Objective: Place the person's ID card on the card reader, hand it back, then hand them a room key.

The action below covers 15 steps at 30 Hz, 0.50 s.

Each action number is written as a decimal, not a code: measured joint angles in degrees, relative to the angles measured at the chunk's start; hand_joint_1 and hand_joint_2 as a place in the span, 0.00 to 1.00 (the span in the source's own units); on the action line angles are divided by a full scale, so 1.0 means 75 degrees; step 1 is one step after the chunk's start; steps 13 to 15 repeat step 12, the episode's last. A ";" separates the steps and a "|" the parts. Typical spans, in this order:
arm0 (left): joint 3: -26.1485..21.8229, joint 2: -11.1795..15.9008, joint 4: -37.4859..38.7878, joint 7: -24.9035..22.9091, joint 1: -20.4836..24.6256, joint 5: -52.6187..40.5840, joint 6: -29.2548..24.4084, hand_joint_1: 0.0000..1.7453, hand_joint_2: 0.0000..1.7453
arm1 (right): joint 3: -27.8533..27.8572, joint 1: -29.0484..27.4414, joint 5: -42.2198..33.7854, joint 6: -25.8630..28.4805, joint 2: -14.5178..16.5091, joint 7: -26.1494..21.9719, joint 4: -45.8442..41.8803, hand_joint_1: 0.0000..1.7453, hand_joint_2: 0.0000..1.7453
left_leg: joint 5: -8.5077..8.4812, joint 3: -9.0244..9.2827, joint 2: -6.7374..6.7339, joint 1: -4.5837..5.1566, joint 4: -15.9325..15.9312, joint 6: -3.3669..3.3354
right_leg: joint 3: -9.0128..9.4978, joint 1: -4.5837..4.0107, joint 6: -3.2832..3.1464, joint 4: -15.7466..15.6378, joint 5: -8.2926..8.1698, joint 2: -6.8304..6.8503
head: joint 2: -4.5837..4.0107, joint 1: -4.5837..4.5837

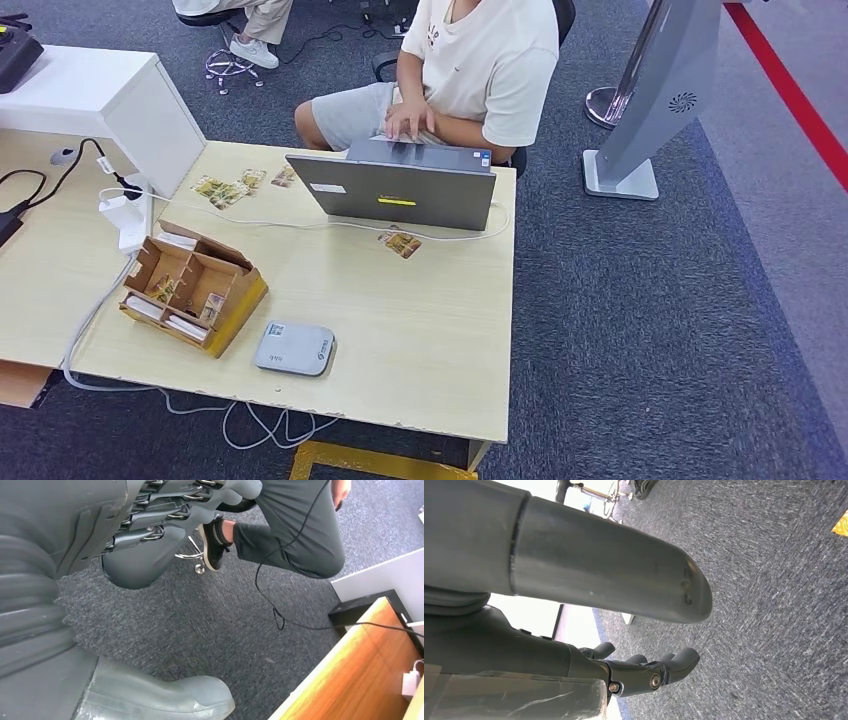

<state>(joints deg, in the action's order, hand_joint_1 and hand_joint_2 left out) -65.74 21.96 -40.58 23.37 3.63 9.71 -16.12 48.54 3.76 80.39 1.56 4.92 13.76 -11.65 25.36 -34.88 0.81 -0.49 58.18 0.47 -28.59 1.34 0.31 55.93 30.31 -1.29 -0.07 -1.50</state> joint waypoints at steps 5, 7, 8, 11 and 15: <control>-0.0014 -0.0196 0.0092 -0.0020 -0.0060 -0.1025 -0.0487 0.00 1.00 | 0.0014 0.0004 0.0010 0.0000 0.0001 0.0095 0.0000 0.00 0.00 | 0.0000 0.0001 0.0000 -0.0001 0.0002 0.0000 | 0.0001 -0.0001 0.0000 -0.0001 0.0000 0.0001 | 0.0000 0.0000; 0.0016 -0.0345 0.0312 -0.0117 -0.0080 -0.1889 -0.0754 0.00 1.00 | 0.0015 0.0009 0.0026 -0.0001 0.0004 0.0155 0.0000 0.00 0.00 | 0.0000 0.0003 0.0000 0.0001 0.0002 0.0000 | 0.0001 0.0000 0.0000 -0.0002 0.0000 0.0001 | 0.0000 -0.0001; 0.0060 -0.0437 0.0489 -0.0209 -0.0087 -0.2363 -0.0910 0.00 1.00 | 0.0015 0.0013 0.0040 0.0000 0.0008 0.0187 0.0000 0.00 0.00 | 0.0000 0.0003 0.0000 0.0001 0.0003 0.0000 | 0.0001 0.0001 0.0000 -0.0002 0.0000 0.0001 | 0.0000 -0.0001; 0.0377 -0.0770 0.1225 -0.0826 -0.0098 -0.3962 -0.1538 0.00 1.00 | 0.0016 0.0023 0.0078 0.0001 0.0023 0.0259 0.0000 0.00 0.00 | 0.0000 0.0006 -0.0001 0.0005 0.0006 0.0000 | 0.0001 0.0006 0.0001 -0.0005 -0.0001 0.0000 | 0.0000 -0.0001; 0.0448 -0.0830 0.1363 -0.0974 -0.0099 -0.4253 -0.1655 0.00 1.00 | 0.0016 0.0024 0.0082 0.0001 0.0026 0.0268 0.0000 0.00 0.00 | 0.0000 0.0006 -0.0001 0.0006 0.0007 0.0000 | 0.0001 0.0007 0.0001 -0.0005 -0.0001 0.0000 | 0.0000 -0.0001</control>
